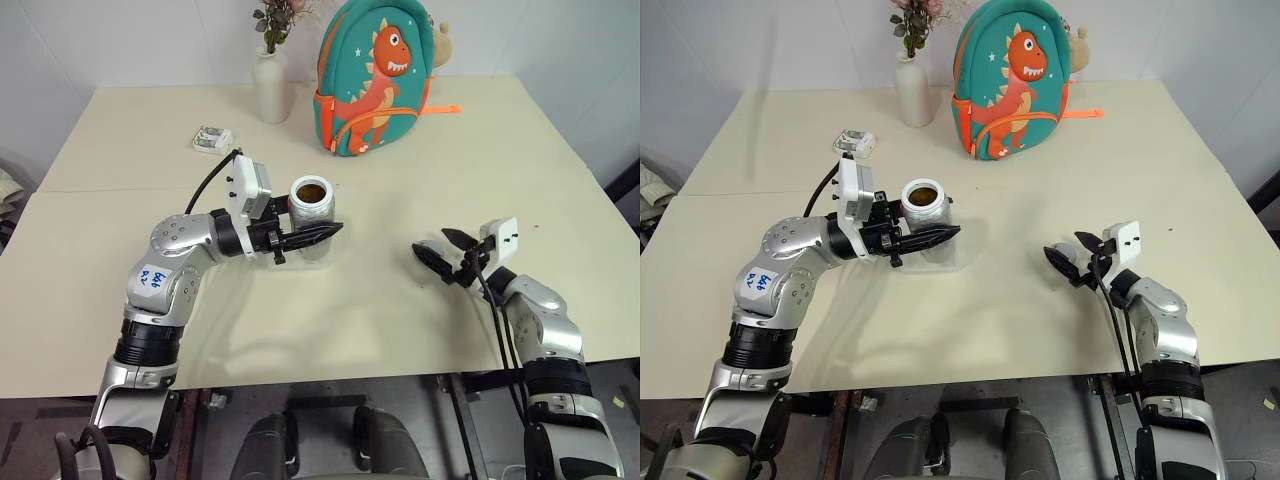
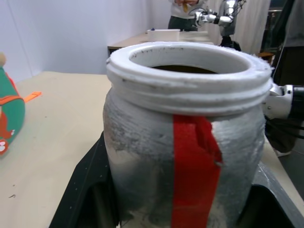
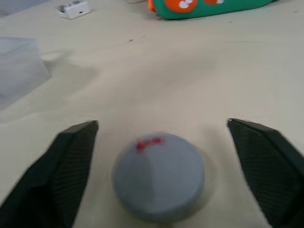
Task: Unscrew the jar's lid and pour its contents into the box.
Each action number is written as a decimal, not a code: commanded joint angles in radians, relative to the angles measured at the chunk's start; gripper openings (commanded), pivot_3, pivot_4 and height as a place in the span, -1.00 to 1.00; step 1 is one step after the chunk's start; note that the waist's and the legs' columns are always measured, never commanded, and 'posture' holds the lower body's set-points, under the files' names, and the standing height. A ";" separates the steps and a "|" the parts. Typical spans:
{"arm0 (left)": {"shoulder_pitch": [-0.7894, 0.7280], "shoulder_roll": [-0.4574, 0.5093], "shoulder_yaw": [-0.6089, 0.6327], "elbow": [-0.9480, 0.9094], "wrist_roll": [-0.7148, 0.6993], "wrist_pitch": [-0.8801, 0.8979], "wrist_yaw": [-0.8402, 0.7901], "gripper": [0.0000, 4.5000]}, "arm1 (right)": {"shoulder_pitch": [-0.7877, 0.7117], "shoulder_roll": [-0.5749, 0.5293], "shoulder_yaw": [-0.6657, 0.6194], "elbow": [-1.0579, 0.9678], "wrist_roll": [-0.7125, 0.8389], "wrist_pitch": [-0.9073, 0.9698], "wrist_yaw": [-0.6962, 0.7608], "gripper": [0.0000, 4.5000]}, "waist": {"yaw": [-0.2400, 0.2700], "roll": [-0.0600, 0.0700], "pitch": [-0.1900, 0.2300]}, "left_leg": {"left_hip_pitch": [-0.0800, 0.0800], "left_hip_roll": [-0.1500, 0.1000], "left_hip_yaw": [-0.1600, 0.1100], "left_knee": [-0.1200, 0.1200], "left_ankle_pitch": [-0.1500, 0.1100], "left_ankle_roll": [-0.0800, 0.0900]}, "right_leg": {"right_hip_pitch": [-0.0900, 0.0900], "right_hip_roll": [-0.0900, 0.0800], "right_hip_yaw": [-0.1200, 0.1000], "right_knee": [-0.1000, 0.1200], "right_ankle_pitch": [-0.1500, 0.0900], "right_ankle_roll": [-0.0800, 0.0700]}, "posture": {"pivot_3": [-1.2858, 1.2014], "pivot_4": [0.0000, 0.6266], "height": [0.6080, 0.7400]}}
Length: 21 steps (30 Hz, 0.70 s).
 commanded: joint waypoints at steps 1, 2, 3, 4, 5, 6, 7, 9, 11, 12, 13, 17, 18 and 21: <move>-0.036 0.011 0.036 -0.012 -0.011 0.024 0.039 -0.09 | -0.010 -0.062 -0.005 -0.137 0.017 0.000 0.042 0.99 | -0.001 0.000 0.000 | 0.000 0.000 0.000 0.000 -0.001 0.001 | 0.000 0.000 0.000 0.000 0.000 0.000 | 0.03 -0.52 1.00; -0.040 0.013 0.042 -0.013 -0.016 0.033 0.047 -0.09 | -0.010 -0.074 -0.005 -0.164 0.021 0.005 0.051 0.99 | -0.001 0.000 0.000 | 0.000 0.000 0.000 0.000 -0.001 0.002 | 0.000 0.000 0.000 0.000 0.000 0.000 | 0.03 -0.52 1.00; -0.047 0.015 0.049 -0.013 -0.019 0.050 0.061 -0.09 | -0.011 -0.093 -0.003 -0.198 0.028 0.012 0.068 0.99 | -0.001 0.000 0.000 | 0.000 0.000 0.000 0.000 -0.001 0.002 | 0.000 0.000 0.000 0.000 0.000 0.000 | 0.03 -0.52 1.00; -0.053 0.020 0.057 -0.012 -0.023 0.072 0.075 -0.09 | -0.010 -0.113 -0.001 -0.243 0.042 0.026 0.088 0.99 | -0.001 0.000 0.000 | 0.000 0.000 0.000 0.000 -0.001 0.002 | 0.000 0.000 0.000 0.000 0.000 0.000 | 0.03 -0.52 1.00; -0.056 0.024 0.064 -0.013 -0.027 0.089 0.085 -0.09 | -0.009 -0.126 0.001 -0.277 0.052 0.038 0.101 0.99 | -0.001 0.000 0.000 | 0.000 0.000 0.000 0.000 -0.001 0.002 | 0.000 0.000 0.000 0.000 0.000 0.000 | 0.03 -0.52 1.00; -0.061 0.030 0.072 -0.014 -0.030 0.103 0.091 -0.09 | -0.007 -0.145 0.005 -0.320 0.063 0.049 0.122 0.99 | -0.001 0.000 0.000 | 0.000 0.001 0.000 0.000 -0.001 0.002 | 0.000 0.000 0.000 0.001 0.000 0.000 | 0.03 -0.52 1.00; -0.066 0.039 0.083 -0.013 -0.032 0.114 0.098 -0.09 | -0.012 -0.168 0.013 -0.362 0.073 0.067 0.146 0.99 | -0.001 0.000 0.000 | 0.000 0.001 0.000 0.000 -0.001 0.002 | 0.000 0.000 0.000 0.001 0.000 0.000 | 0.03 -0.52 1.00; -0.076 0.076 0.115 -0.007 -0.048 0.167 0.105 -0.09 | -0.040 -0.231 0.043 -0.462 0.120 0.130 0.230 0.99 | -0.002 0.000 0.000 | 0.000 0.001 0.000 0.000 -0.001 0.002 | 0.000 0.001 0.000 0.001 0.000 0.000 | 0.03 -0.52 1.00; -0.078 0.110 0.138 0.002 -0.045 0.194 0.119 -0.09 | -0.074 -0.278 0.065 -0.516 0.154 0.159 0.300 0.99 | -0.004 0.000 0.000 | 0.000 0.001 0.000 0.000 -0.002 0.003 | -0.001 0.001 0.000 0.001 0.000 0.000 | 0.03 -0.52 1.00; -0.077 0.130 0.139 0.005 -0.037 0.210 0.123 -0.09 | -0.094 -0.299 0.072 -0.522 0.171 0.184 0.326 0.99 | -0.003 0.000 0.000 | 0.000 0.001 0.000 0.000 -0.002 0.003 | -0.001 0.001 0.000 0.001 0.000 0.000 | 0.03 -0.52 1.00; -0.073 0.147 0.139 0.006 -0.027 0.216 0.125 -0.09 | -0.119 -0.312 0.074 -0.515 0.181 0.191 0.345 0.99 | -0.001 0.000 0.000 | 0.000 0.001 0.000 0.000 -0.002 0.003 | -0.001 0.001 0.000 0.001 0.000 0.000 | 0.03 -0.52 1.00; -0.066 0.177 0.169 0.013 -0.027 0.216 0.141 -0.09 | -0.239 -0.340 0.070 -0.447 0.230 0.270 0.389 0.99 | 0.002 -0.001 0.001 | 0.000 0.000 -0.001 0.000 -0.004 -0.002 | -0.001 -0.001 -0.001 0.000 0.000 -0.001 | 0.03 -0.52 1.00; -0.065 0.181 0.173 0.018 -0.022 0.220 0.153 -0.09 | -0.268 -0.334 0.068 -0.421 0.227 0.268 0.389 0.99 | 0.004 -0.001 0.001 | 0.000 0.000 -0.001 0.000 -0.005 -0.002 | 0.000 -0.002 -0.001 0.000 0.000 -0.001 | 0.03 -0.52 1.00; -0.048 0.189 0.177 0.021 -0.009 0.210 0.168 -0.09 | -0.317 -0.312 0.072 -0.384 0.236 0.277 0.398 0.99 | 0.012 -0.001 0.001 | -0.001 0.000 -0.001 0.000 -0.005 -0.002 | -0.001 -0.003 -0.001 -0.002 0.000 -0.001 | 0.03 -0.52 1.00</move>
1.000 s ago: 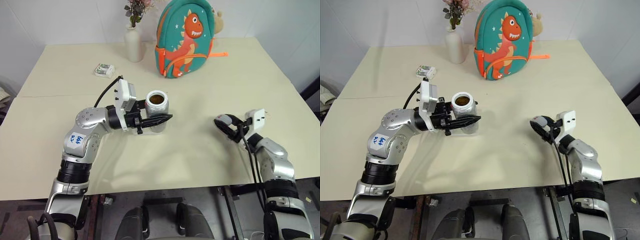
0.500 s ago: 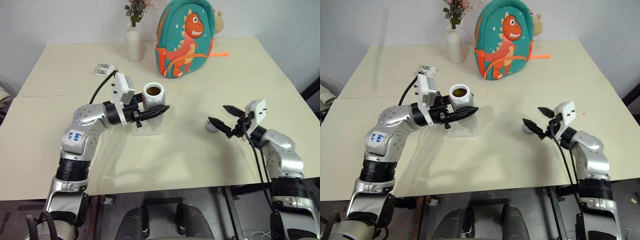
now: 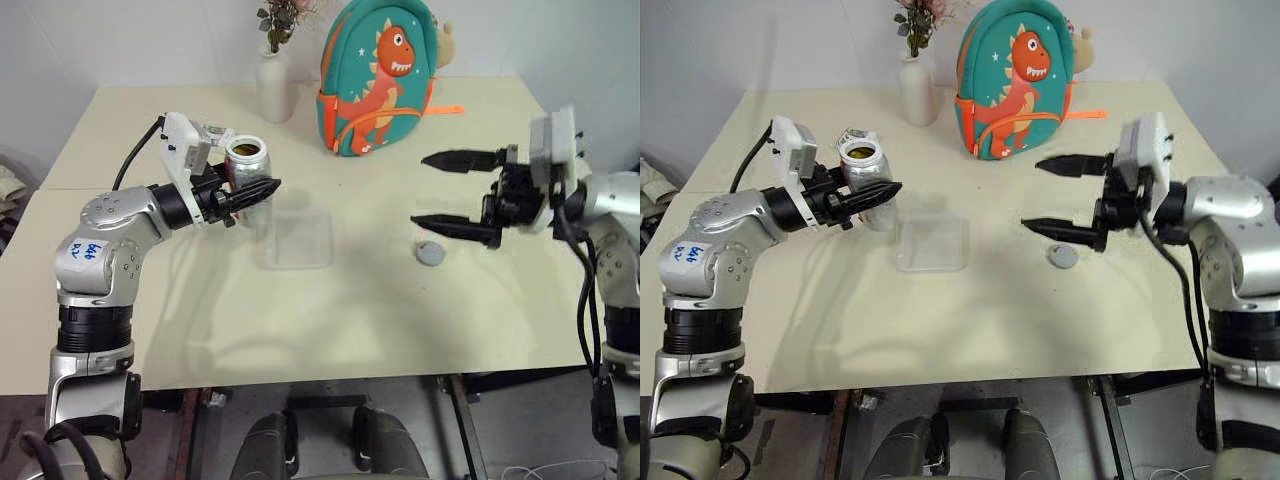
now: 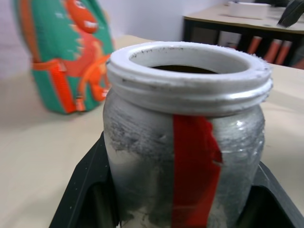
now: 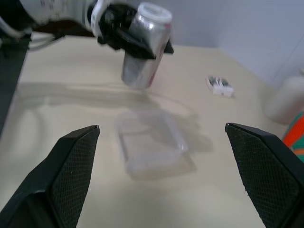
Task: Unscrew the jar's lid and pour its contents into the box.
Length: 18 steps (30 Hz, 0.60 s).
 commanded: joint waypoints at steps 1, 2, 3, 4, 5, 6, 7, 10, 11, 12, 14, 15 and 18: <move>0.016 0.016 0.020 -0.016 0.019 -0.030 0.018 -0.09 | -0.047 0.018 -0.009 0.020 0.037 0.014 0.020 0.99 | 0.005 0.000 0.000 | 0.000 0.000 0.000 -0.001 0.000 0.000 | 0.000 0.000 0.000 -0.001 0.000 0.000 | 0.03 -0.52 1.00; 0.028 0.017 0.015 -0.016 0.039 -0.061 0.022 -0.09 | -0.056 0.027 -0.005 0.019 0.045 0.019 0.027 0.99 | 0.010 0.000 0.000 | 0.000 0.000 0.000 -0.001 0.001 -0.001 | 0.000 0.000 0.000 -0.001 0.000 0.000 | 0.03 -0.52 1.00; 0.035 0.018 0.009 -0.010 0.059 -0.088 0.025 -0.09 | -0.059 0.035 -0.001 0.016 0.050 0.021 0.030 0.99 | 0.011 0.000 0.000 | 0.000 0.001 0.001 -0.001 0.002 -0.002 | 0.000 0.001 0.000 -0.002 0.000 0.000 | 0.03 -0.52 1.00; 0.040 0.015 0.010 -0.001 0.069 -0.107 0.030 -0.09 | -0.059 0.046 0.002 0.009 0.054 0.023 0.029 0.99 | 0.012 0.000 0.000 | 0.000 0.001 0.001 -0.001 0.002 -0.001 | 0.000 0.001 0.000 -0.003 0.000 0.000 | 0.03 -0.52 1.00; 0.039 0.017 0.006 0.014 0.093 -0.134 0.040 -0.09 | -0.049 0.060 0.011 -0.011 0.061 0.028 0.029 0.99 | 0.012 0.000 0.000 | -0.001 0.001 0.002 -0.001 0.002 -0.001 | 0.000 0.001 0.000 -0.002 0.000 0.000 | 0.03 -0.52 1.00; 0.035 0.021 -0.001 0.027 0.114 -0.154 0.044 -0.09 | -0.036 0.072 0.020 -0.030 0.066 0.034 0.027 0.99 | 0.012 0.000 0.000 | -0.001 0.001 0.002 -0.001 0.002 -0.001 | 0.000 0.001 0.000 -0.002 0.000 0.000 | 0.03 -0.52 1.00; 0.030 0.031 -0.018 0.040 0.139 -0.182 0.032 -0.09 | -0.022 0.083 0.029 -0.045 0.065 0.036 0.025 0.99 | 0.012 0.000 0.000 | -0.001 0.001 0.003 -0.001 0.002 0.000 | 0.000 0.001 0.000 -0.002 0.000 0.000 | 0.03 -0.52 1.00; 0.011 0.054 -0.070 0.069 0.223 -0.247 0.031 -0.09 | -0.001 0.102 0.038 -0.058 0.061 0.043 0.014 0.99 | 0.014 0.000 0.000 | -0.001 0.001 0.003 -0.001 0.001 0.000 | -0.001 0.001 -0.001 -0.002 0.000 0.000 | 0.03 -0.52 1.00; 0.003 0.055 -0.082 0.075 0.245 -0.258 0.040 -0.09 | 0.000 0.107 0.038 -0.055 0.058 0.041 0.008 0.99 | 0.014 0.000 0.000 | -0.001 0.001 0.004 -0.001 0.001 0.000 | -0.001 0.001 -0.001 -0.002 0.000 0.000 | 0.03 -0.52 1.00; -0.008 0.058 -0.101 0.081 0.268 -0.267 0.042 -0.09 | 0.001 0.112 0.037 -0.051 0.056 0.039 0.000 0.99 | 0.015 0.000 0.000 | -0.001 0.001 0.005 -0.001 0.001 0.001 | -0.001 0.001 -0.001 -0.002 0.000 0.000 | 0.03 -0.52 1.00; -0.037 0.066 -0.149 0.097 0.351 -0.312 0.067 -0.09 | 0.001 0.122 0.034 -0.043 0.054 0.038 -0.015 0.99 | 0.017 0.000 0.000 | -0.001 0.000 0.005 -0.001 0.000 0.000 | -0.001 0.001 -0.002 -0.004 0.000 0.001 | 0.03 -0.52 1.00; -0.054 0.089 -0.207 0.113 0.445 -0.382 0.079 -0.09 | 0.004 0.127 0.033 -0.040 0.053 0.037 -0.021 0.99 | 0.017 0.000 0.000 | -0.001 0.000 0.005 0.000 -0.002 -0.002 | -0.001 0.001 -0.002 -0.004 0.001 0.001 | 0.03 -0.52 1.00; -0.135 0.132 -0.357 0.181 0.717 -0.612 0.166 -0.09 | 0.010 0.145 0.025 -0.032 0.056 0.038 -0.047 0.99 | 0.016 0.000 0.000 | -0.001 0.000 0.007 -0.001 -0.003 -0.002 | -0.002 0.000 -0.001 -0.004 0.001 0.002 | 0.03 -0.52 1.00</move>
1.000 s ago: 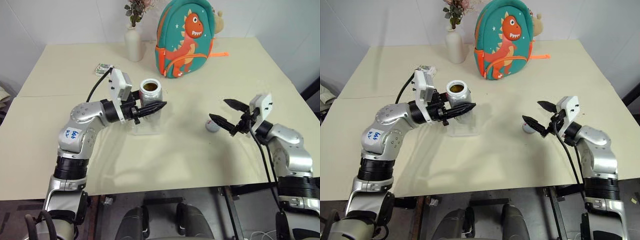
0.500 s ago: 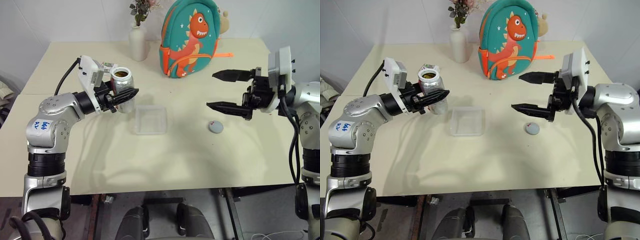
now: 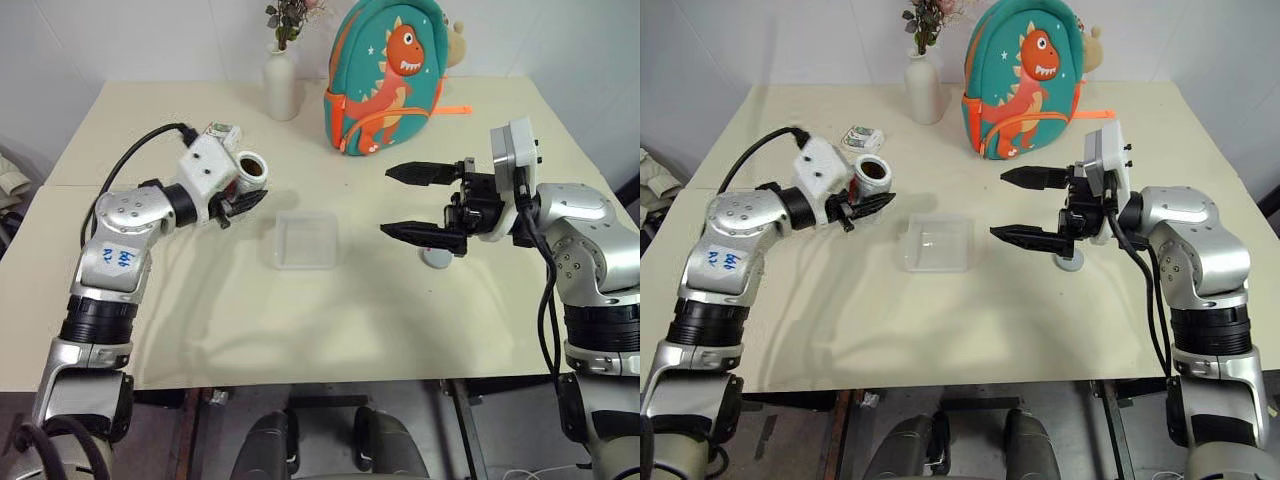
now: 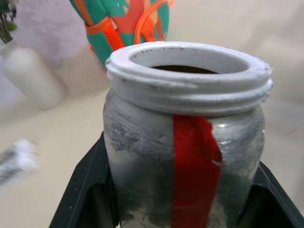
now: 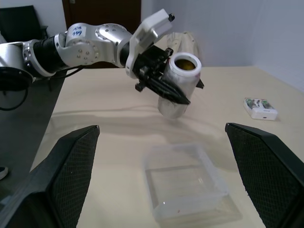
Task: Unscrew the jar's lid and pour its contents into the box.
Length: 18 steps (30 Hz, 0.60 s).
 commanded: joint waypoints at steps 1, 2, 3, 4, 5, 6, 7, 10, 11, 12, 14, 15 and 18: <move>-0.112 0.027 -0.118 0.041 0.274 -0.229 0.118 -0.09 | 0.001 0.018 -0.033 -0.010 0.016 -0.008 -0.031 0.99 | 0.001 0.000 0.000 | 0.000 0.000 0.000 0.000 0.000 0.000 | 0.000 0.000 0.000 0.000 0.000 0.000 | 0.03 -0.52 1.00; -0.142 0.028 -0.147 0.050 0.335 -0.254 0.140 -0.09 | 0.005 0.024 -0.035 -0.012 0.019 -0.008 -0.040 0.99 | 0.001 0.000 0.000 | 0.000 0.000 0.001 -0.001 0.000 0.000 | -0.001 0.000 0.000 0.000 0.000 0.000 | 0.03 -0.52 1.00; -0.167 0.039 -0.182 0.060 0.420 -0.300 0.179 -0.09 | 0.008 0.031 -0.037 -0.014 0.021 -0.008 -0.050 0.99 | 0.002 0.000 0.000 | -0.001 0.000 0.001 0.000 0.000 0.000 | -0.002 0.000 0.000 0.000 0.000 0.000 | 0.03 -0.52 1.00; -0.188 0.060 -0.218 0.070 0.523 -0.365 0.245 -0.09 | 0.012 0.038 -0.041 -0.016 0.023 -0.008 -0.058 0.99 | 0.001 0.000 0.000 | -0.002 0.001 0.002 -0.001 0.000 0.000 | -0.002 0.000 0.000 0.001 0.000 0.000 | 0.03 -0.52 1.00; -0.201 0.076 -0.244 0.081 0.596 -0.409 0.289 -0.09 | 0.015 0.044 -0.044 -0.020 0.026 -0.006 -0.066 0.99 | 0.001 0.000 0.000 | -0.002 0.001 0.003 -0.001 -0.002 0.003 | -0.003 0.000 0.000 0.002 0.000 0.000 | 0.03 -0.52 1.00; -0.219 0.099 -0.288 0.101 0.705 -0.440 0.349 -0.09 | 0.020 0.054 -0.051 -0.026 0.033 0.000 -0.081 0.99 | -0.001 0.000 0.000 | -0.002 0.001 0.005 -0.001 -0.002 0.007 | -0.004 0.000 0.000 0.005 0.000 0.000 | 0.03 -0.52 1.00; -0.234 0.120 -0.325 0.115 0.799 -0.481 0.412 -0.09 | 0.027 0.062 -0.056 -0.033 0.041 0.004 -0.094 0.99 | -0.002 0.000 0.000 | -0.002 0.001 0.009 0.000 -0.001 0.009 | -0.006 0.000 -0.001 0.006 0.000 0.000 | 0.03 -0.52 1.00; -0.276 0.161 -0.415 0.146 1.011 -0.576 0.550 -0.09 | 0.051 0.082 -0.072 -0.054 0.053 0.011 -0.132 0.99 | -0.003 0.000 0.000 | -0.002 0.002 0.020 0.000 -0.002 0.010 | -0.013 -0.001 -0.002 0.011 0.000 0.000 | 0.03 -0.52 1.00; -0.294 0.171 -0.441 0.152 1.084 -0.587 0.599 -0.09 | 0.059 0.091 -0.082 -0.060 0.060 0.014 -0.153 0.99 | -0.002 0.000 0.000 | -0.003 0.002 0.021 0.001 -0.002 0.010 | -0.013 -0.001 -0.002 0.011 0.000 0.000 | 0.03 -0.52 1.00; -0.307 0.177 -0.455 0.158 1.134 -0.595 0.636 -0.09 | 0.064 0.097 -0.088 -0.064 0.065 0.016 -0.167 0.99 | -0.001 -0.001 0.000 | -0.003 0.002 0.022 0.001 -0.002 0.011 | -0.014 -0.001 -0.002 0.012 0.000 0.000 | 0.03 -0.52 1.00; -0.321 0.168 -0.462 0.170 1.166 -0.608 0.652 -0.09 | 0.072 0.112 -0.098 -0.073 0.073 0.019 -0.199 0.99 | 0.000 -0.001 0.000 | -0.003 0.003 0.023 0.003 -0.004 0.013 | -0.014 -0.001 -0.002 0.012 0.000 0.000 | 0.03 -0.52 1.00; -0.317 0.164 -0.469 0.160 1.185 -0.616 0.652 -0.09 | 0.082 0.119 -0.104 -0.081 0.076 0.019 -0.214 0.99 | 0.000 -0.001 0.001 | -0.004 0.003 0.023 0.005 -0.005 0.014 | -0.014 -0.001 -0.002 0.012 0.000 0.001 | 0.03 -0.52 1.00; -0.301 0.153 -0.497 0.158 1.256 -0.618 0.640 -0.09 | 0.104 0.138 -0.117 -0.107 0.090 0.020 -0.255 0.99 | 0.000 -0.001 0.000 | -0.005 0.003 0.023 0.008 -0.009 0.020 | -0.014 -0.002 -0.001 0.013 0.001 0.001 | 0.03 -0.52 1.00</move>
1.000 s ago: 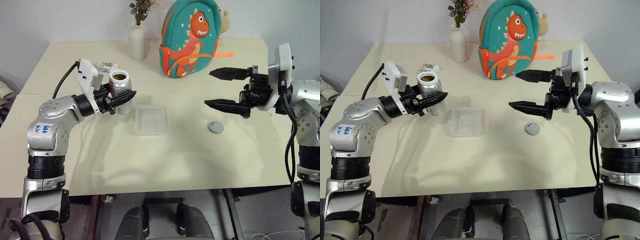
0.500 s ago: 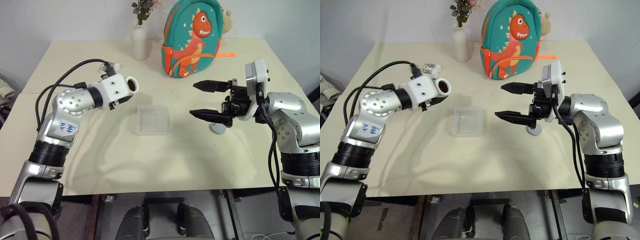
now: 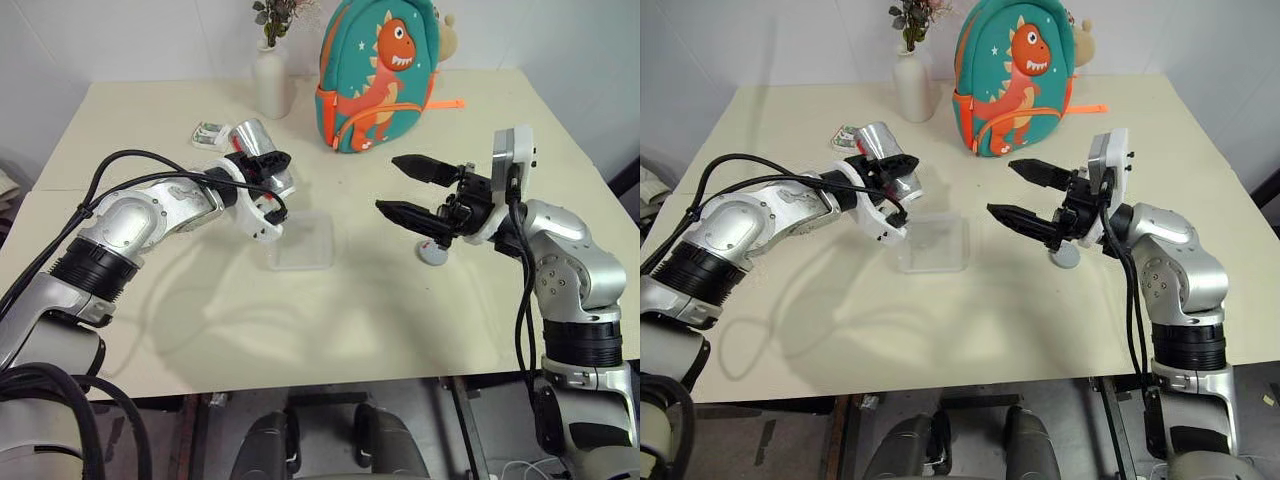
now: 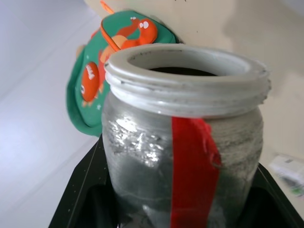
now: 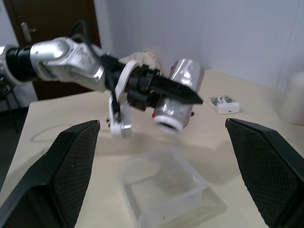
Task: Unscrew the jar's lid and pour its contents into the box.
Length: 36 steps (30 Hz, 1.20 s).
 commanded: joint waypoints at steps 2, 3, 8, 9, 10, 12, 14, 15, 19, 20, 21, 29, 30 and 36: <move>-0.014 -0.011 -0.027 -0.016 0.113 0.001 0.014 -0.09 | 0.024 0.022 -0.047 -0.071 0.046 0.002 -0.059 0.99 | 0.000 0.000 0.000 | 0.000 0.001 0.001 0.003 -0.001 0.000 | 0.000 0.000 0.000 0.002 0.000 0.000 | 0.03 -0.52 1.00; -0.022 -0.015 -0.024 -0.019 0.127 0.006 0.037 -0.09 | 0.029 0.025 -0.049 -0.077 0.050 0.002 -0.069 0.99 | 0.000 0.000 0.000 | -0.001 0.002 0.001 0.006 -0.002 -0.001 | 0.000 0.001 0.000 0.002 0.000 0.000 | 0.03 -0.52 1.00; -0.061 -0.016 -0.008 -0.005 0.145 -0.009 0.037 -0.09 | 0.042 0.035 -0.058 -0.087 0.070 0.007 -0.101 0.99 | -0.001 0.000 0.000 | -0.003 0.003 0.002 0.010 -0.003 0.000 | -0.002 0.001 0.001 0.005 0.000 0.000 | 0.03 -0.52 1.00; -0.059 -0.022 0.004 -0.005 0.113 -0.014 -0.005 -0.09 | 0.043 0.037 -0.059 -0.084 0.072 0.008 -0.103 0.99 | -0.001 0.000 0.000 | -0.003 0.003 0.002 0.010 -0.003 0.000 | -0.003 0.002 0.001 0.006 0.000 0.000 | 0.03 -0.52 1.00; -0.055 -0.025 0.014 -0.008 0.091 -0.017 -0.024 -0.09 | 0.043 0.037 -0.058 -0.082 0.074 0.008 -0.104 0.99 | -0.001 0.000 0.000 | -0.003 0.003 0.002 0.010 -0.003 0.000 | -0.003 0.002 0.000 0.006 0.000 0.000 | 0.03 -0.52 1.00; -0.047 -0.033 0.035 -0.013 0.053 -0.020 -0.042 -0.09 | 0.042 0.037 -0.055 -0.079 0.075 0.006 -0.104 0.99 | -0.002 0.000 0.000 | -0.003 0.003 0.002 0.010 -0.003 0.000 | -0.003 0.002 0.001 0.006 0.000 0.000 | 0.03 -0.52 1.00; -0.022 -0.042 0.082 -0.015 -0.035 -0.016 -0.077 -0.09 | 0.038 0.039 -0.050 -0.074 0.076 0.005 -0.101 0.99 | -0.001 0.000 0.000 | -0.003 0.003 0.002 0.011 -0.003 0.000 | -0.003 0.002 0.001 0.007 0.000 0.000 | 0.03 -0.52 1.00; 0.003 -0.055 0.128 -0.001 -0.138 0.006 -0.148 -0.09 | 0.035 0.038 -0.047 -0.070 0.075 0.005 -0.097 0.99 | -0.002 0.000 0.000 | -0.003 0.003 0.002 0.011 -0.003 0.000 | -0.003 0.002 0.001 0.007 0.000 0.000 | 0.03 -0.52 1.00; 0.090 -0.110 0.306 -0.003 -0.486 0.130 -0.355 -0.09 | 0.029 0.031 -0.043 -0.060 0.076 0.010 -0.081 0.99 | -0.005 0.000 0.000 | -0.003 0.005 0.005 0.014 -0.002 -0.002 | -0.004 0.002 0.002 0.010 0.000 0.000 | 0.03 -0.52 1.00; 0.115 -0.140 0.370 -0.015 -0.583 0.222 -0.417 -0.09 | 0.027 0.029 -0.042 -0.056 0.075 0.011 -0.077 0.99 | -0.005 0.000 0.000 | -0.002 0.005 0.005 0.014 -0.002 -0.002 | -0.004 0.002 0.002 0.010 0.000 0.000 | 0.03 -0.52 1.00; 0.136 -0.158 0.414 -0.025 -0.651 0.293 -0.470 -0.09 | 0.025 0.028 -0.043 -0.054 0.075 0.011 -0.075 0.99 | -0.005 0.000 0.000 | -0.002 0.005 0.005 0.016 -0.002 -0.002 | -0.004 0.002 0.002 0.011 0.000 0.000 | 0.03 -0.52 1.00; 0.275 -0.369 0.812 -0.124 -1.138 0.866 -0.544 -0.09 | 0.000 0.027 -0.033 -0.044 0.070 0.017 -0.062 0.99 | -0.008 0.000 0.000 | 0.000 0.007 0.004 0.025 -0.003 0.000 | -0.001 0.003 0.002 0.015 0.001 -0.001 | 0.03 -0.52 1.00; 0.291 -0.392 0.852 -0.119 -1.174 0.856 -0.515 -0.09 | -0.007 0.027 -0.030 -0.041 0.070 0.019 -0.060 0.99 | -0.008 0.000 0.000 | 0.000 0.007 0.004 0.025 -0.003 -0.001 | 0.000 0.003 0.002 0.015 0.001 -0.002 | 0.03 -0.52 1.00; 0.333 -0.465 0.956 0.037 -1.281 0.763 -0.389 -0.09 | -0.050 0.020 0.008 -0.019 0.045 0.011 -0.015 0.99 | -0.008 -0.001 0.000 | 0.002 0.009 0.003 0.025 -0.003 -0.003 | 0.001 0.003 0.002 0.015 0.004 -0.005 | 0.03 -0.52 1.00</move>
